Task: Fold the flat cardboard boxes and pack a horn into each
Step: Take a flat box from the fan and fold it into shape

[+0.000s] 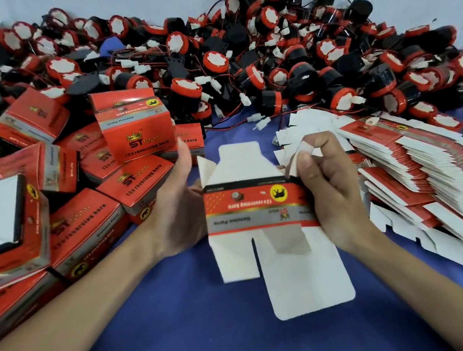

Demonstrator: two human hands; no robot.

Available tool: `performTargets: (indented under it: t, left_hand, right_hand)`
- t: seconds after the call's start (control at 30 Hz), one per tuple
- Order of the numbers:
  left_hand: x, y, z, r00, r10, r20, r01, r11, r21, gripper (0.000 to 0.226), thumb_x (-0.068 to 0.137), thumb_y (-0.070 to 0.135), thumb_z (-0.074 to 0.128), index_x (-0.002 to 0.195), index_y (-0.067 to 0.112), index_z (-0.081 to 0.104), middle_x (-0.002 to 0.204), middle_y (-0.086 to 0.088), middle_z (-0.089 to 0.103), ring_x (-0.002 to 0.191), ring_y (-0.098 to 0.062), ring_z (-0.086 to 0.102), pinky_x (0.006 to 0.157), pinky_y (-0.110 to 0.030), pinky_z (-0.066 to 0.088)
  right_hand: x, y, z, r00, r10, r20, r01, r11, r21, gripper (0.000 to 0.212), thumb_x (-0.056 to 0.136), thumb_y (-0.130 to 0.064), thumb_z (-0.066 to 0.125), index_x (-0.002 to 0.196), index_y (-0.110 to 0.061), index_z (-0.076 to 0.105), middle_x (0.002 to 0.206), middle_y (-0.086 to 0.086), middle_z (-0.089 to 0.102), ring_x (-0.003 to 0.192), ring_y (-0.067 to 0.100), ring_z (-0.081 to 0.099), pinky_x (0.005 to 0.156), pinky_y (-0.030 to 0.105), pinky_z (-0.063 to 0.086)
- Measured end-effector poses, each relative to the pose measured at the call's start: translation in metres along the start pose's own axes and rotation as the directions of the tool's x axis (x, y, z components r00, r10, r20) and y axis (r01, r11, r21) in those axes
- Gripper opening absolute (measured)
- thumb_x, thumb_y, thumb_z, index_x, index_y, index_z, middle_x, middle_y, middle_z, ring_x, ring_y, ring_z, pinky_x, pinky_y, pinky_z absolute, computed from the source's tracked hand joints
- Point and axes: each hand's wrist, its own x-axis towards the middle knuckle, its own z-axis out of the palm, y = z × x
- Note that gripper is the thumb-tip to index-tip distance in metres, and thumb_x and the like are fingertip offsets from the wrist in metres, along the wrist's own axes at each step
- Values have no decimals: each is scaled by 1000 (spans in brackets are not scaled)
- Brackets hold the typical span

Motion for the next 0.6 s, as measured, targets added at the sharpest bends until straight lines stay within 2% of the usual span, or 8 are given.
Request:
performTargets:
  t: [0.03,0.1,0.2,0.3,0.37,0.47,0.53,0.6]
  left_hand:
    - [-1,-1,4,998,23,61,-25,999,37,70,72,88,26,99,44,73,105,17,71,102,-5,66,82,-20,53]
    - [0,-7,9,992,82,97,-102,969,224,52,66,80,55,100,45,72,103,18,72,98,-1,67,79,-16,52]
    - [6,-17,9,978,200,-53,-162,901,403,44,60,66,75,93,37,74,95,7,74,87,-9,70,74,-20,52]
    - [9,-16,8,919,349,-185,-220,842,493,28,67,50,66,87,31,73,87,8,73,80,-7,69,70,-19,52]
    - [11,-14,7,863,443,-243,-247,789,563,39,69,51,60,93,21,69,87,3,71,79,-7,67,69,-21,53]
    - [14,-16,7,808,513,-290,-264,755,600,62,70,52,61,101,-1,56,88,-5,69,76,-8,67,65,-22,54]
    - [17,-19,9,797,515,-317,-272,773,573,56,73,49,63,104,5,50,92,-3,67,77,-7,68,63,-20,53]
    - [18,-20,7,790,506,-346,-288,805,519,43,79,42,65,115,27,47,111,-11,61,86,-11,69,66,-22,54]
  right_hand:
    - [1,-1,0,998,7,-57,-7,1000,-4,11,97,-16,37,88,-16,43,65,10,46,58,2,49,55,16,44]
    - [2,-3,1,990,31,-139,-35,999,-24,14,97,-22,36,86,-18,43,61,2,45,54,-1,43,50,13,40]
    - [2,-3,0,994,82,-78,-84,996,-15,15,96,-35,44,91,-20,43,66,-16,50,58,-1,46,51,14,43]
    - [-1,-2,1,994,112,14,-110,990,-87,38,79,-51,55,110,-31,44,90,-14,54,79,5,56,65,19,49]
    - [-2,-1,4,989,146,6,-144,979,-146,56,71,-54,63,120,-37,42,110,-1,54,98,9,60,74,24,52]
    - [-3,1,7,982,178,-69,-185,976,-117,64,68,-50,67,126,-36,43,122,4,50,111,15,58,81,32,55]
    - [-4,3,8,972,201,-119,-213,973,-91,66,72,-44,69,133,-32,44,131,3,47,120,20,52,91,44,52]
    - [-4,5,8,963,229,-141,-238,970,-52,67,78,-35,66,140,-29,41,134,5,48,126,23,49,97,51,47]
